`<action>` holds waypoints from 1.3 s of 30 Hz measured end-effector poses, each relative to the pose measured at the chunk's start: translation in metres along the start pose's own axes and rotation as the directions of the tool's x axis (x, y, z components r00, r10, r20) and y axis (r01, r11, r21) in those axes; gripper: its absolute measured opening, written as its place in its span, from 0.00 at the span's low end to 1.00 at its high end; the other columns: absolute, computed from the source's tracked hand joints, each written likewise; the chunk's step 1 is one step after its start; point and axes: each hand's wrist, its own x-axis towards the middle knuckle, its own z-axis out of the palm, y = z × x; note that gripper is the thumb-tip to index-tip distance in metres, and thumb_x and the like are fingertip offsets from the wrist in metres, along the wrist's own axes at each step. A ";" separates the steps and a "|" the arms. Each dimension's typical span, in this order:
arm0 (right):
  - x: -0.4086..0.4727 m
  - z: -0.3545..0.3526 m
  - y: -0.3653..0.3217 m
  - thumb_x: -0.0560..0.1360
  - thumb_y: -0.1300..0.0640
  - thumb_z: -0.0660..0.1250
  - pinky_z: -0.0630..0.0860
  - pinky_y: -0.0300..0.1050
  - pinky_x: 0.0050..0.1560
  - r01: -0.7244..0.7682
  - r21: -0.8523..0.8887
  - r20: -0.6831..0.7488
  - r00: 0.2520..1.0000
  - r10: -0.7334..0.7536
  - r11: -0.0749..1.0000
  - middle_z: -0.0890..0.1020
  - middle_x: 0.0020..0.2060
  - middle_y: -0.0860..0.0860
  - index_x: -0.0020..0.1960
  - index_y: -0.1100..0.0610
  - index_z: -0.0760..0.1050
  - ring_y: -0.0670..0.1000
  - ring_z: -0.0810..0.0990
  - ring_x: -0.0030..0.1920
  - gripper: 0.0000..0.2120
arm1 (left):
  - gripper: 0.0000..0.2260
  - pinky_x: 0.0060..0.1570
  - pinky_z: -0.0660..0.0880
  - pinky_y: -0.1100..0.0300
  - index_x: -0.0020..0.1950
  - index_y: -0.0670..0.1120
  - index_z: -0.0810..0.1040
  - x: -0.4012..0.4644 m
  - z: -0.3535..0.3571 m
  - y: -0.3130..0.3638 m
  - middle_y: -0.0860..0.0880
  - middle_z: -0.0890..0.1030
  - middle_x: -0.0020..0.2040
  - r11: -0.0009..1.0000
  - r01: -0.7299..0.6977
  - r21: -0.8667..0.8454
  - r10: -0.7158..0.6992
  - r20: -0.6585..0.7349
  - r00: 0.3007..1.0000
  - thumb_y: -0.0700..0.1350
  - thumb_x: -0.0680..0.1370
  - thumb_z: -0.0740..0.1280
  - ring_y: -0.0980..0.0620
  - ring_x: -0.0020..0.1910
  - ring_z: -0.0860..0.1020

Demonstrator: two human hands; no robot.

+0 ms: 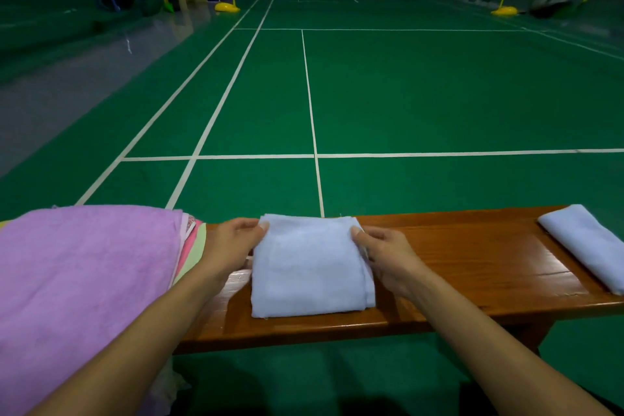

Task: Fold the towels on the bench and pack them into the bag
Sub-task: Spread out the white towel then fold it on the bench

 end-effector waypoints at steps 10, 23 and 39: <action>0.000 0.022 0.037 0.85 0.42 0.60 0.56 0.51 0.82 0.547 -0.803 0.374 0.772 -0.514 0.236 0.66 0.80 0.50 0.79 0.49 0.67 0.51 0.62 0.80 0.25 | 0.30 0.79 0.56 0.53 0.82 0.56 0.65 -0.012 0.025 -0.022 0.53 0.62 0.83 0.402 -0.497 0.769 0.334 0.383 0.861 0.66 0.83 0.62 0.49 0.83 0.59; 0.001 -0.036 0.046 0.86 0.44 0.60 0.54 0.46 0.82 0.533 -0.823 0.407 0.796 -0.448 0.200 0.60 0.83 0.44 0.82 0.48 0.63 0.44 0.55 0.82 0.26 | 0.48 0.83 0.56 0.47 0.85 0.58 0.56 -0.010 -0.026 -0.054 0.57 0.49 0.86 0.405 -0.459 0.791 0.237 0.394 0.888 0.83 0.71 0.42 0.56 0.84 0.51; -0.019 -0.019 0.048 0.74 0.33 0.68 0.71 0.49 0.74 0.688 -0.717 0.617 0.700 -0.360 0.108 0.72 0.75 0.42 0.67 0.43 0.71 0.45 0.70 0.74 0.26 | 0.23 0.75 0.68 0.54 0.63 0.64 0.73 -0.025 -0.027 -0.056 0.66 0.70 0.76 0.398 -0.647 0.651 0.326 0.558 0.763 0.71 0.72 0.70 0.61 0.77 0.66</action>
